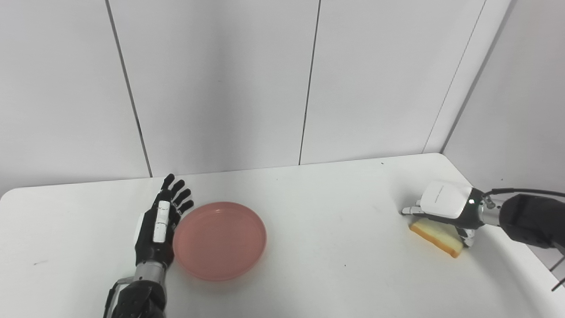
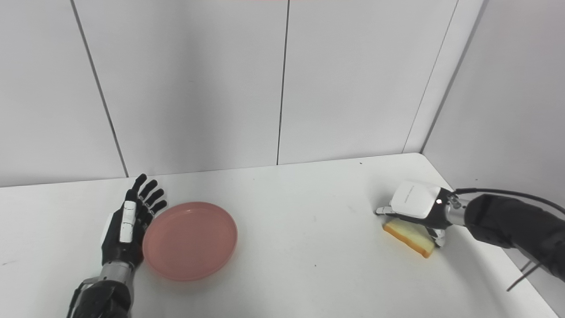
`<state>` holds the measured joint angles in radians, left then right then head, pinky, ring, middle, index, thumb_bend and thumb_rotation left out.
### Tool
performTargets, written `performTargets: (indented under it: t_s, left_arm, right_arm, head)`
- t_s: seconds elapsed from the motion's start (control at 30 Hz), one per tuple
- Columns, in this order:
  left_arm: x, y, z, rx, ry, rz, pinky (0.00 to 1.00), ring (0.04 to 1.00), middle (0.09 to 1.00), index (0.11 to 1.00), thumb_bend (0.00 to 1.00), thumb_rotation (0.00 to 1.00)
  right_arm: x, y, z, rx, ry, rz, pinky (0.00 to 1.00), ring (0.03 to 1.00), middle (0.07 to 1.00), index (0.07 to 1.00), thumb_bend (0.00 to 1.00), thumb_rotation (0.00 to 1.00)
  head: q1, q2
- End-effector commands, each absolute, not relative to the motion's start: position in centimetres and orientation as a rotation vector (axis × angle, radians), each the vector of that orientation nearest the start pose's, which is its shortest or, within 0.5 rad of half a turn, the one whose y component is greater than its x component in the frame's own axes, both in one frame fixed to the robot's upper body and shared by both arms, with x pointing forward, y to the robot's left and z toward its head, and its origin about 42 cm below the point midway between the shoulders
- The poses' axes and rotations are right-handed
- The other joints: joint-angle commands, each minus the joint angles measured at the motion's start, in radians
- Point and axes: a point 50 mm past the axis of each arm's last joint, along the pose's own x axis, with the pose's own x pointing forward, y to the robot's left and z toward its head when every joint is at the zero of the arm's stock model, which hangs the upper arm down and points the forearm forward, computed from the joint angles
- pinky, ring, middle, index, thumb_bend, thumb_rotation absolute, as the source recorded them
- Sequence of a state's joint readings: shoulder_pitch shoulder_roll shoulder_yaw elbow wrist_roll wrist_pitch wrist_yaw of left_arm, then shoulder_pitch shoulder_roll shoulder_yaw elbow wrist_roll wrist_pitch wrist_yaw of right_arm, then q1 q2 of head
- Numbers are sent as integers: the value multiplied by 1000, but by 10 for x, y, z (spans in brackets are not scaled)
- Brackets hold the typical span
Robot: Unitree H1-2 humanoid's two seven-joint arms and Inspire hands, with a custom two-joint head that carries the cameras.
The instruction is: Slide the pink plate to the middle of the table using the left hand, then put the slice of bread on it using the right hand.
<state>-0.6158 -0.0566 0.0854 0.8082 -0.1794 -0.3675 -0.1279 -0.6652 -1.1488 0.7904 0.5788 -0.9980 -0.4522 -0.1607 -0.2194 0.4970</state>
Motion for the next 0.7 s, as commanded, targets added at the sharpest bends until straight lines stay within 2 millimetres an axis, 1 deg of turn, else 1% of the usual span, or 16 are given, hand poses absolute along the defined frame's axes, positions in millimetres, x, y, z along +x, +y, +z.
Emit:
performTargets:
  t_s: [0.0, 0.07, 0.1, 0.17, 0.2, 0.27, 0.37, 0.43, 0.47, 0.5, 0.53, 0.6, 0.67]
  left_arm:
    - [439, 140, 95, -246, -81, -172, 825, 873, 912, 919, 936, 834]
    - [438, 139, 95, -247, -80, -173, 827, 875, 913, 917, 943, 833]
    - [438, 139, 95, -245, -81, -174, 827, 875, 913, 917, 944, 833]
    - [438, 139, 94, -245, -80, -175, 832, 874, 914, 919, 953, 835]
    - [438, 139, 94, -245, -81, -175, 834, 874, 914, 918, 955, 834]
    - [438, 139, 94, -244, -83, -175, 829, 871, 912, 918, 953, 835]
    - [438, 139, 94, -242, -83, -174, 826, 869, 909, 916, 962, 832]
    - [438, 139, 94, -243, -83, -172, 826, 868, 909, 916, 964, 832]
    - [438, 139, 95, -243, -82, -172, 827, 869, 911, 916, 960, 833]
    - [438, 139, 95, -240, -83, -172, 827, 869, 911, 916, 956, 834]
    - [438, 140, 94, -235, -82, -171, 825, 869, 912, 917, 951, 838]
    - [438, 140, 94, -232, -81, -172, 819, 872, 914, 921, 940, 846]
    - [439, 140, 94, -230, -82, -174, 815, 871, 913, 917, 954, 845]
  right_arm:
    - [391, -518, 261, -2210, -123, 676, 519, 580, 668, 725, 734, 0]
    - [390, -519, 259, -2207, -143, 667, 502, 567, 650, 694, 722, 0]
    - [389, -520, 258, -2203, -162, 660, 503, 567, 650, 693, 720, 0]
    - [388, -523, 255, -2180, -186, 641, 492, 557, 641, 664, 783, 0]
    - [387, -526, 253, -2173, -188, 634, 490, 553, 634, 655, 796, 0]
    - [387, -528, 251, -2169, -181, 635, 491, 546, 619, 644, 785, 0]
    - [387, -528, 254, -2165, -185, 637, 505, 563, 632, 642, 790, 0]
    - [387, -524, 261, -2157, -201, 631, 518, 575, 643, 648, 789, 4]
    - [387, -521, 267, -2154, -217, 624, 516, 570, 637, 648, 770, 11]
    - [386, -517, 274, -2149, -253, 608, 512, 567, 636, 651, 758, 24]
    - [387, -513, 282, -2149, -279, 597, 492, 546, 624, 649, 775, 26]
    - [388, -502, 297, -2148, -335, 575, 484, 548, 632, 664, 756, 59]
    - [389, -493, 312, -2134, -391, 545, 460, 522, 617, 664, 757, 66]
  head:
    - [2, 2]
    - [2, 3]
    - [2, 3]
    - [3, 4]
    - [3, 4]
    - [3, 4]
    - [3, 4]
    - [5, 6]
    - [5, 6]
    - [7, 6]
    - [5, 5]
    - [1, 3]
    - [0, 1]
